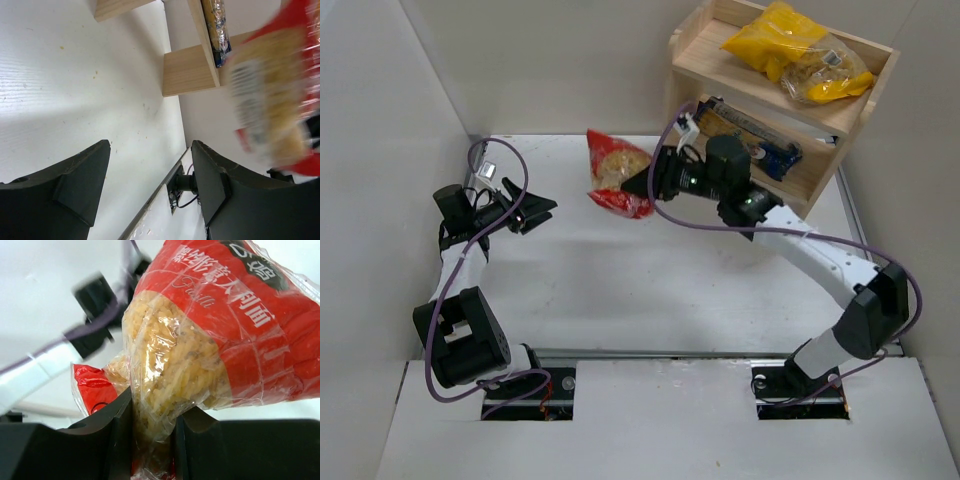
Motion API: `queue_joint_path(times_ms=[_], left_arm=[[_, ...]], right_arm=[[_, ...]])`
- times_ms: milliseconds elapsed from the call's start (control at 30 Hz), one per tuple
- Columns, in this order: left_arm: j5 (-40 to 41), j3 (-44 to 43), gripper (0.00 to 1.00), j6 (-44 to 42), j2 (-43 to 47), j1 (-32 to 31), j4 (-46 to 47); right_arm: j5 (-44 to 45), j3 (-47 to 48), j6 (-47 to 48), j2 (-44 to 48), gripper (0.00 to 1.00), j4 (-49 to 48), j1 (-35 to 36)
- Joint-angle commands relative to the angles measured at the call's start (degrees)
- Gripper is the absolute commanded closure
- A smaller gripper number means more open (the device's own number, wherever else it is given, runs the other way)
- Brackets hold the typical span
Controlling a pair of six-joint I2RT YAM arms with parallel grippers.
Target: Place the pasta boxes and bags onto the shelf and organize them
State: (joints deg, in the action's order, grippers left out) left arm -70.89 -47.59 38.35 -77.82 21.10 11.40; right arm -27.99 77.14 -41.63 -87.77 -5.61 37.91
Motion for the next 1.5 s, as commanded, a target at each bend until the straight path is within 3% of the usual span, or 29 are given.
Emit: queue_joint_path(times_ms=[0, 200, 333, 600, 800, 933, 1133, 1200, 1467], left_arm=[[-1.35, 0.04, 0.36, -1.26, 0.65, 0.21, 2.49], [-0.74, -0.48, 0.36, -1.26, 0.39, -0.05, 2.4], [0.75, -0.05, 0.36, -1.35, 0.74, -0.14, 2.49], [4.01, 0.75, 0.36, -3.89, 1.36, -0.23, 1.17], [4.1, 1.19, 0.36, -5.12, 0.48, -0.58, 0.82], [4.1, 1.01, 0.36, -5.56, 0.3, -0.67, 0.2], [4.1, 1.71, 0.35, -6.35, 1.0, -0.49, -0.41], [4.01, 1.8, 0.35, -6.71, 1.01, -0.4, -0.85], [4.1, 1.54, 0.35, -7.41, 0.92, -0.58, -1.47]], right_arm=[[6.53, 19.57, 14.71, 4.54, 1.0, 8.29, 0.19], [16.45, 58.32, 22.64, -9.85, 1.0, 27.12, -6.3], [22.79, 74.35, 19.67, -19.96, 1.0, 26.97, -13.68], [26.23, 79.74, 15.87, -32.01, 1.0, 23.54, -20.11], [27.19, 80.88, 17.28, -35.63, 0.98, 27.92, -22.22], [30.62, 80.8, 21.75, -34.32, 0.68, 30.04, -21.96], [37.37, 75.19, 30.71, -27.56, 0.05, 31.27, -17.92], [41.41, 71.58, 33.18, -24.22, 0.0, 29.52, -16.78], [53.46, 50.51, 42.05, -7.27, 0.0, 17.14, -13.0]])
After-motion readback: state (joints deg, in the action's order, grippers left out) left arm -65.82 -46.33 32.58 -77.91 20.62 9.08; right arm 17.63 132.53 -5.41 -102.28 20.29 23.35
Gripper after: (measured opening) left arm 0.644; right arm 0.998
